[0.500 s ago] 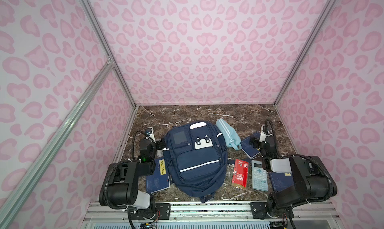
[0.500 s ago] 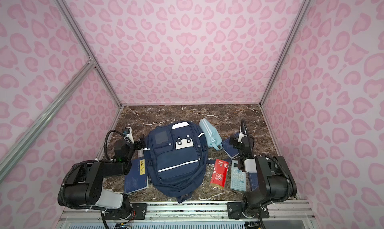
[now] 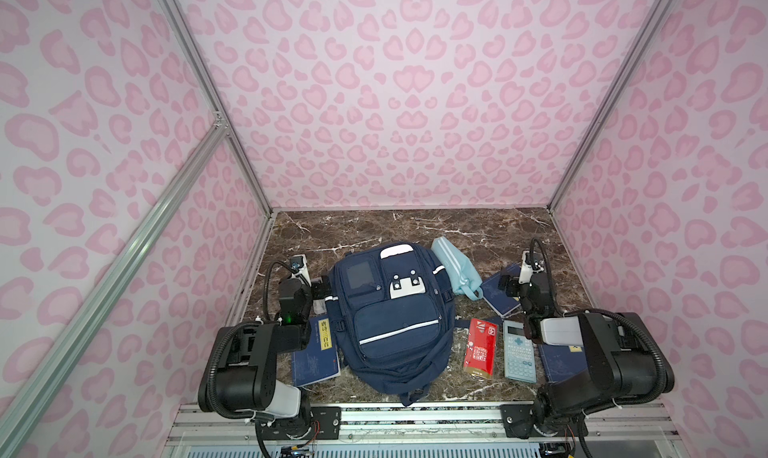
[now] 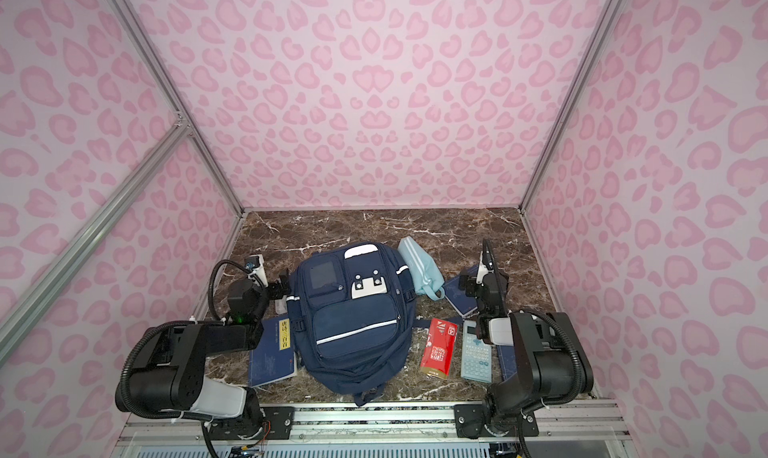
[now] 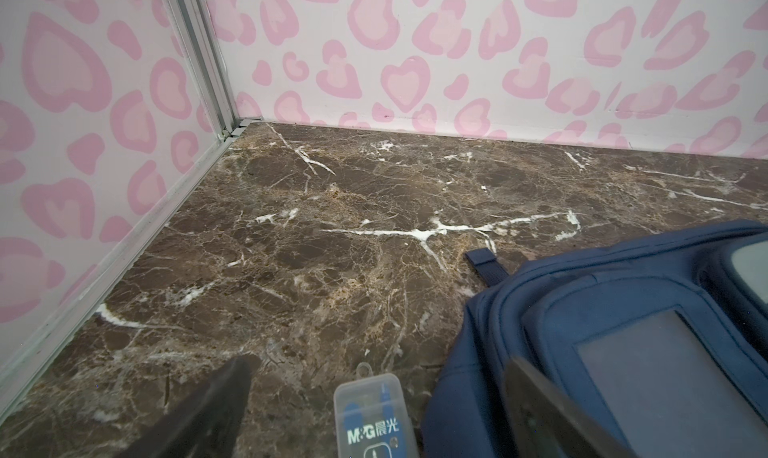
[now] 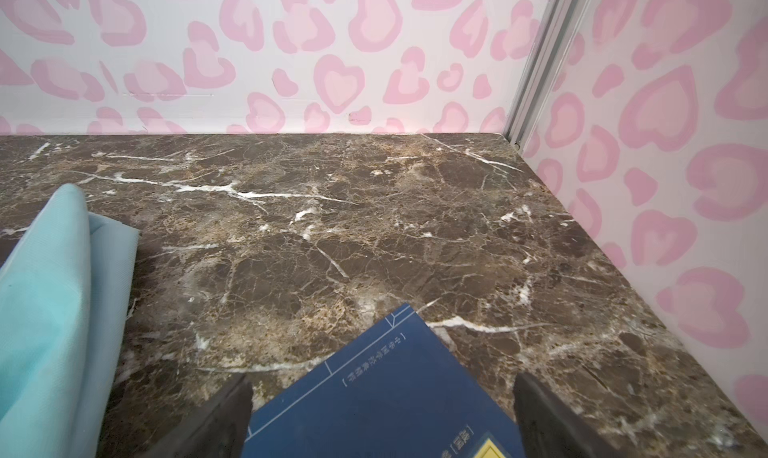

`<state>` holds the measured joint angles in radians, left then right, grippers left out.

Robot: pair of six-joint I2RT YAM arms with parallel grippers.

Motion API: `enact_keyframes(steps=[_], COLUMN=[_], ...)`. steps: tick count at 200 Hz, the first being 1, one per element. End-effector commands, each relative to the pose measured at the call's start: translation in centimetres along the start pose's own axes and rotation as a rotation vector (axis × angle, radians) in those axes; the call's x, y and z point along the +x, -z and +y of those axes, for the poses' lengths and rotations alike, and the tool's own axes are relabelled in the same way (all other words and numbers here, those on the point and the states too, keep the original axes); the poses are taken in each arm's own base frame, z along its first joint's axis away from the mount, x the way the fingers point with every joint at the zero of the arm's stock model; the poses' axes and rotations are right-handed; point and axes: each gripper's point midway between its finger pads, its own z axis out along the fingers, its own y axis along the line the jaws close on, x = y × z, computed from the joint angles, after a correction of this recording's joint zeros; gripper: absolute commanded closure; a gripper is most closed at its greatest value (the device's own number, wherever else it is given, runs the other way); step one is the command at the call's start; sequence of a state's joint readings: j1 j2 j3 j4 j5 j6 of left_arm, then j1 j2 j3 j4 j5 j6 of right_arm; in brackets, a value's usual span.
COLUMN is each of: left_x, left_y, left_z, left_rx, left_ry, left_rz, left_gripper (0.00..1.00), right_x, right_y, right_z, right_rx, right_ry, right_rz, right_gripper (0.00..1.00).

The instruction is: Pack the student bag

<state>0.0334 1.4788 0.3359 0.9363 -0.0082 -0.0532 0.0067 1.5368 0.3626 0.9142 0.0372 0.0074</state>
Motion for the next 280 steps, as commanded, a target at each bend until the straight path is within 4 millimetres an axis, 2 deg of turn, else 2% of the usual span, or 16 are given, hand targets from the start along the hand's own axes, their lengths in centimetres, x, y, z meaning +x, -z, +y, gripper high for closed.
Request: enact_keyframes(steps=[1, 103, 123, 141, 162, 173, 192, 210, 227, 248, 265, 280], left_x=[-0.9, -1.1, -2.5, -4.5, -7.0, -8.3, -11.0, -10.8, -8.1, -4.2, -1.5, 0.4], left_y=[0.1, 0.2, 1.2, 2.5, 4.0, 5.0, 7.2, 8.9, 10.3, 11.5, 11.9, 11.8], left_z=[0.0, 0.1, 0.6, 0.7, -1.0, -2.2, -5.6, -8.8, -10.9, -13.0, -14.1, -14.7], left_rx=[-0.002, -0.004, -0.037, -0.051, 0.057, 0.130, 0.275, 0.323, 0.321, 0.336, 0.316, 0.291], left_ry=[-0.006, -0.003, 0.014, 0.090, 0.279, 0.392, 0.477, 0.509, 0.551, 0.566, 0.545, 0.519], left_rz=[-0.037, -0.040, -0.037, -0.031, -0.030, -0.042, -0.051, 0.041, 0.151, 0.238, 0.281, 0.305], left_gripper=[0.03, 0.03, 0.03, 0.03, 0.03, 0.03, 0.03, 0.03, 0.02, 0.01, 0.04, 0.06], right_x=[-0.2, -0.5, -1.8, -2.7, -4.4, -5.4, -7.2, -8.4, -9.1, -9.0, -7.6, -6.3], right_y=[0.0, 0.2, 1.3, 2.2, 2.3, 2.0, 1.5, 1.4, 1.7, 1.3, 0.3, -1.2], right_z=[-0.2, -0.2, -0.3, -0.3, -0.4, 1.3, 5.9, 10.9, 15.7, 20.8, 24.6, 27.2], right_rx=[0.010, 0.004, 0.015, 0.007, 0.020, -0.076, -0.296, -0.429, -0.518, -0.609, -0.682, -0.707], right_ry=[-0.008, -0.008, -0.008, -0.042, -0.217, -0.246, -0.278, -0.177, -0.044, 0.079, 0.172, 0.255], right_rz=[-0.011, -0.023, -0.060, -0.006, 0.088, 0.121, 0.145, 0.197, 0.248, 0.327, 0.399, 0.455], right_gripper=[0.01, 0.00, 0.00, 0.00, 0.00, 0.00, 0.01, 0.02, 0.01, 0.01, 0.02, 0.05])
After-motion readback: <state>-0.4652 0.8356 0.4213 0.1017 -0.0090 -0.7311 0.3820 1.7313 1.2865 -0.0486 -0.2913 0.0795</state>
